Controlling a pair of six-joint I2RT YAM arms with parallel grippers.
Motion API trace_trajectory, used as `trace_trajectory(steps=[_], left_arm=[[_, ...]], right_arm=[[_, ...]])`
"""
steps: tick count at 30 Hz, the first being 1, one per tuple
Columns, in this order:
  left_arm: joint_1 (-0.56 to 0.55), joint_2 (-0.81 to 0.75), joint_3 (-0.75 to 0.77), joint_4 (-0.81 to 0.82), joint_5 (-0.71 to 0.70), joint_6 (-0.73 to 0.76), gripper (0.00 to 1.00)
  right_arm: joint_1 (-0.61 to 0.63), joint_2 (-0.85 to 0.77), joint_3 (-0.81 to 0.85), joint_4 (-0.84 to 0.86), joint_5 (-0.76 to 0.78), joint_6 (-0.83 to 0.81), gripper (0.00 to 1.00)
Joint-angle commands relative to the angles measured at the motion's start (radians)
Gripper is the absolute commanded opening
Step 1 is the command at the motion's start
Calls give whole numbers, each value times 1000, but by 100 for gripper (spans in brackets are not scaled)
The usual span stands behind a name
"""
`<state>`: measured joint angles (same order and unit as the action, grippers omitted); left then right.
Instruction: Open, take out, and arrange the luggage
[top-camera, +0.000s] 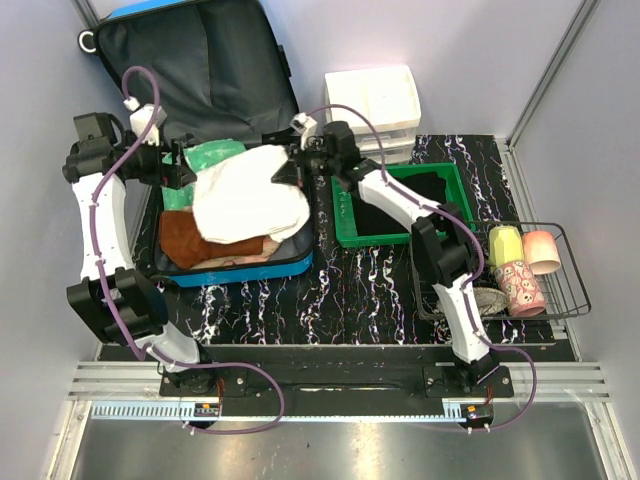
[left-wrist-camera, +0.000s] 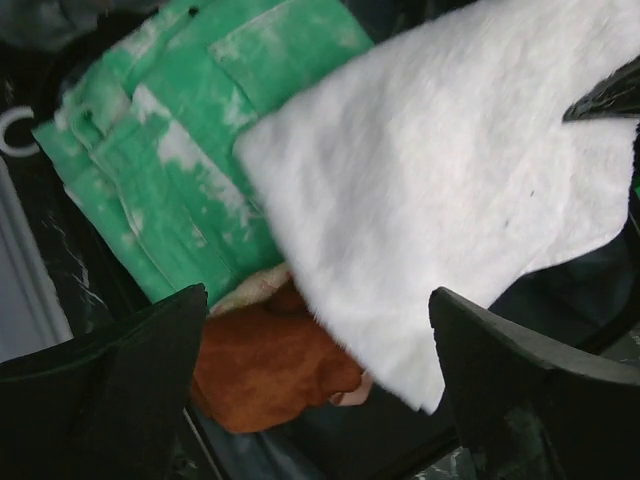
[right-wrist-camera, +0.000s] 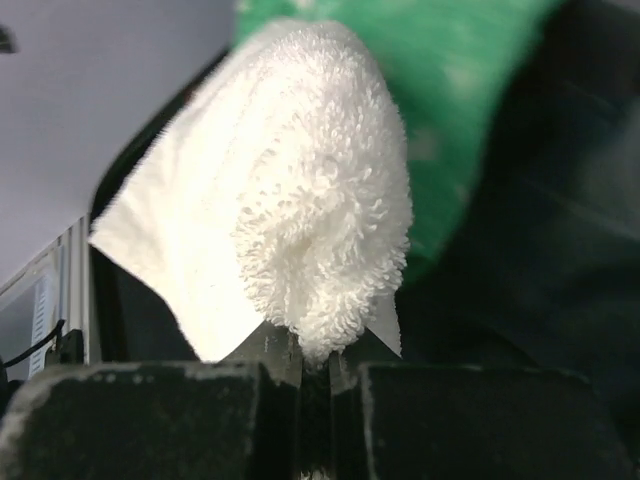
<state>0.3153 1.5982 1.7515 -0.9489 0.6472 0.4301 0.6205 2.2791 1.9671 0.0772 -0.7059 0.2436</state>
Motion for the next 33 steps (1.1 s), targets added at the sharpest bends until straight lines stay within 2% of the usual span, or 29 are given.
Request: trace_trajectory(steps=[1,7,10,16,21,25,27,30,33], left_arm=[[34,-49,-149,91,6,-288,97],[31,-115,-423,246,31,-534,95],[18,-121,-501,311,63,-617,95],[-71,-109,-552,415,5,-636,95],[-123,-35,-468,435,-38,-620,90],[-171,14,-397,401,-121,-530,82],[-188,17,-348,354,-161,-484,84],[-180,-49,-359,351,-224,-404,92],[-162,-95,-363,329,-265,-364,94]], right_arm=[[-68,14,35,-203,68,26,0],[-67,80,79,-283,65,46,0],[-67,100,108,-303,78,49,0],[-68,83,98,-294,46,48,0],[-67,45,84,-238,-7,60,0],[-68,23,102,-254,-10,45,0],[-68,11,107,-267,-4,34,0],[-76,-29,104,-301,13,22,0],[-108,-79,110,-376,6,40,0]])
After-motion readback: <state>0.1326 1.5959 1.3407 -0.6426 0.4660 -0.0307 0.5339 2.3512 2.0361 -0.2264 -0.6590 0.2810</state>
